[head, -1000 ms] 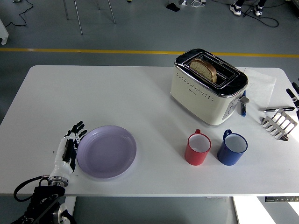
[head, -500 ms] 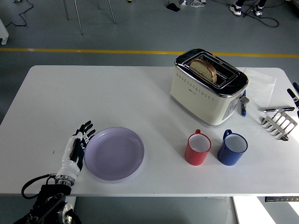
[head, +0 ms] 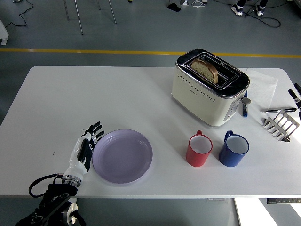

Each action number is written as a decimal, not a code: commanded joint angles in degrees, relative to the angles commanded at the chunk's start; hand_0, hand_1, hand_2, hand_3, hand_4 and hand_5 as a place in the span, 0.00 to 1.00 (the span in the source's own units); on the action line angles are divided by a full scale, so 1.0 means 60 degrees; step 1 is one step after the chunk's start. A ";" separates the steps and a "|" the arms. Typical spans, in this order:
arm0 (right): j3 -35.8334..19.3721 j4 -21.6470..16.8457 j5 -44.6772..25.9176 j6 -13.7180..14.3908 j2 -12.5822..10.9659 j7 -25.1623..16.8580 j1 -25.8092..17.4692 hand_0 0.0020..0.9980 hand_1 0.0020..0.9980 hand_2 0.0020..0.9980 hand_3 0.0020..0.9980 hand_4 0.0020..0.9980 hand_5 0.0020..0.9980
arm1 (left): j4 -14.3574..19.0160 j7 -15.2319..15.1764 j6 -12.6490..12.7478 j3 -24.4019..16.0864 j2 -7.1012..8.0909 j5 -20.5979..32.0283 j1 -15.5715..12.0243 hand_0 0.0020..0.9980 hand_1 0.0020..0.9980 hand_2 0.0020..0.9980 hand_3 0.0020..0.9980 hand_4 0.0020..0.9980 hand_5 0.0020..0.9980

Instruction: Push plate across desktop,pick up the break from the machine,place the break in the plate

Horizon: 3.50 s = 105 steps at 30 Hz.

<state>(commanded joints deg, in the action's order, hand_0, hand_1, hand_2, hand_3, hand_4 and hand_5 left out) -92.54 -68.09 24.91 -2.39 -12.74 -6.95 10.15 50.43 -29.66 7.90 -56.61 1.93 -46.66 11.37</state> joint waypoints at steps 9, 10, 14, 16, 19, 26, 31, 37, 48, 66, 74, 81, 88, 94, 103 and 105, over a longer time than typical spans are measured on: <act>-0.0012 -0.0002 0.0003 0.0003 -0.0002 0.0001 0.0021 0.78 0.71 0.70 0.67 0.52 0.56 | -0.0010 0.0094 -0.0164 0.0383 0.0025 0.0254 0.0217 0.82 0.86 0.93 0.89 0.59 1.00; -0.0008 -0.0001 0.0003 0.0002 0.0002 0.0001 0.0021 0.78 0.71 0.70 0.67 0.52 0.56 | -0.0007 0.0098 -0.0176 0.0422 0.0030 0.0274 0.0232 0.82 0.86 0.93 0.89 0.59 1.00; -0.0002 0.0001 0.0002 0.0002 0.0003 0.0002 0.0013 0.78 0.71 0.70 0.67 0.51 0.56 | -0.0027 0.0142 -0.0262 0.0666 0.0061 0.0388 0.0317 0.82 0.86 0.93 0.89 0.59 1.00; -0.0004 0.0001 0.0003 0.0003 -0.0002 0.0001 0.0012 0.78 0.71 0.70 0.67 0.51 0.56 | -0.0036 0.0159 -0.0293 0.0724 0.0066 0.0429 0.0338 0.82 0.86 0.93 0.89 0.59 1.00; -0.0016 -0.0004 0.0001 0.0004 -0.0009 0.0000 0.0000 0.78 0.71 0.70 0.67 0.51 0.56 | -0.0036 0.0215 -0.0406 0.0887 0.0082 0.0513 0.0393 0.82 0.86 0.93 0.89 0.59 1.00; 0.0018 -0.0001 0.0004 0.0002 -0.0007 -0.0001 -0.0026 0.78 0.70 0.70 0.67 0.51 0.56 | -0.0117 0.0302 -0.0583 0.1153 0.0056 0.0700 0.0508 0.82 0.86 0.92 0.89 0.59 1.00; 0.0041 0.0001 0.0005 0.0000 -0.0004 -0.0002 -0.0042 0.78 0.70 0.70 0.67 0.51 0.56 | -0.0177 0.0323 -0.0620 0.1281 0.0018 0.0770 0.0580 0.82 0.86 0.92 0.89 0.59 1.00; 0.0034 -0.0001 0.0000 0.0001 -0.0010 -0.0001 -0.0035 0.78 0.70 0.69 0.67 0.51 0.55 | -0.0229 0.0331 -0.0640 0.1420 -0.0023 0.0837 0.0720 0.82 0.85 0.92 0.89 0.59 1.00; 0.0028 -0.0001 0.0002 -0.0001 -0.0004 -0.0004 0.0005 0.77 0.70 0.69 0.66 0.50 0.54 | -0.0351 0.0362 -0.0724 0.1817 -0.0040 0.1023 0.0991 0.82 0.85 0.92 0.89 0.58 1.00; 0.0017 -0.0002 0.0008 -0.0003 -0.0003 -0.0009 0.0020 0.77 0.69 0.68 0.65 0.49 0.53 | -0.0468 0.0437 -0.0805 0.2240 -0.0050 0.1173 0.1250 0.81 0.85 0.92 0.89 0.58 1.00; 0.0012 -0.0011 0.0009 -0.0001 -0.0010 -0.0009 0.0017 0.77 0.69 0.68 0.65 0.48 0.52 | -0.0496 0.0445 -0.0787 0.2293 -0.0059 0.1157 0.1303 0.81 0.85 0.92 0.89 0.58 1.00; 0.0003 -0.0070 0.0047 0.0015 -0.0023 -0.0007 0.0028 0.77 0.69 0.68 0.65 0.49 0.52 | -0.0324 0.0414 -0.0472 0.1244 -0.0219 0.0646 0.0991 0.80 0.85 0.91 0.89 0.58 1.00; 0.0100 -0.0399 0.0718 0.0318 -0.0184 0.0011 0.0122 0.77 0.69 0.68 0.65 0.49 0.52 | 0.0258 0.0618 -0.0172 -0.0884 -0.0322 -0.0343 0.0411 0.79 0.84 0.91 0.88 0.58 1.00; 0.0405 -0.0767 0.1908 0.0863 -0.0455 -0.0037 0.0388 0.77 0.70 0.69 0.66 0.49 0.51 | 0.0902 0.1176 -0.0462 -0.2548 -0.0322 -0.0833 -0.0027 0.78 0.80 0.86 0.85 0.58 1.00; 0.1776 -0.1113 0.5254 0.1969 -0.1171 0.0385 0.1543 0.81 0.75 0.74 0.74 0.57 0.43 | 0.2270 0.2216 -0.1106 -0.4236 -0.0171 -0.0818 -0.0805 0.78 0.80 0.85 0.83 0.59 1.00; 0.2174 -0.1071 0.6115 0.2119 -0.1307 0.0604 0.1914 0.84 0.77 0.78 0.78 0.67 0.37 | 0.2509 0.2315 -0.1213 -0.4299 -0.0049 -0.0628 -0.0941 0.78 0.80 0.85 0.84 0.59 1.00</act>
<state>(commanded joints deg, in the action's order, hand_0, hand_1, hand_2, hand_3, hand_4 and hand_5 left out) -79.49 -74.52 61.60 10.33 -20.58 -3.32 21.64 65.48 -15.77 0.63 -82.41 1.64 -50.43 5.73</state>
